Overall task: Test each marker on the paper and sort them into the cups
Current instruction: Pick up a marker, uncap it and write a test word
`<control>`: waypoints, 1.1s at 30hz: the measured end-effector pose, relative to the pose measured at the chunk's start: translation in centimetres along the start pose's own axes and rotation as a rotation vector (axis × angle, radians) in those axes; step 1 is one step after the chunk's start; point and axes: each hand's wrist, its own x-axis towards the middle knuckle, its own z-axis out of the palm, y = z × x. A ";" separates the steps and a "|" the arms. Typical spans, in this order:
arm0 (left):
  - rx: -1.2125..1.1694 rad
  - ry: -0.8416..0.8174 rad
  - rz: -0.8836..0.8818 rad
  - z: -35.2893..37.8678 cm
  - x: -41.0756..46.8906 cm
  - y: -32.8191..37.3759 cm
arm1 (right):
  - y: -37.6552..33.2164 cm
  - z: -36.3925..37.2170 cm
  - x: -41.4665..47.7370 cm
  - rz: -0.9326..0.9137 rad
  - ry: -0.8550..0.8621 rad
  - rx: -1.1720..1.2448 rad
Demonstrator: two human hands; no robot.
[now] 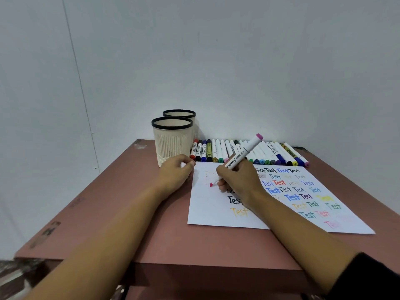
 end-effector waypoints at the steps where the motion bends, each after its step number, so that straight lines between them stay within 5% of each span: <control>1: -0.002 0.001 -0.001 0.0 0.0 0.0 | 0.0 0.0 0.0 0.003 0.003 -0.013; 33: 0.006 0.002 0.006 0.0 -0.1 0.1 | 0.4 -0.2 0.5 0.012 0.101 -0.043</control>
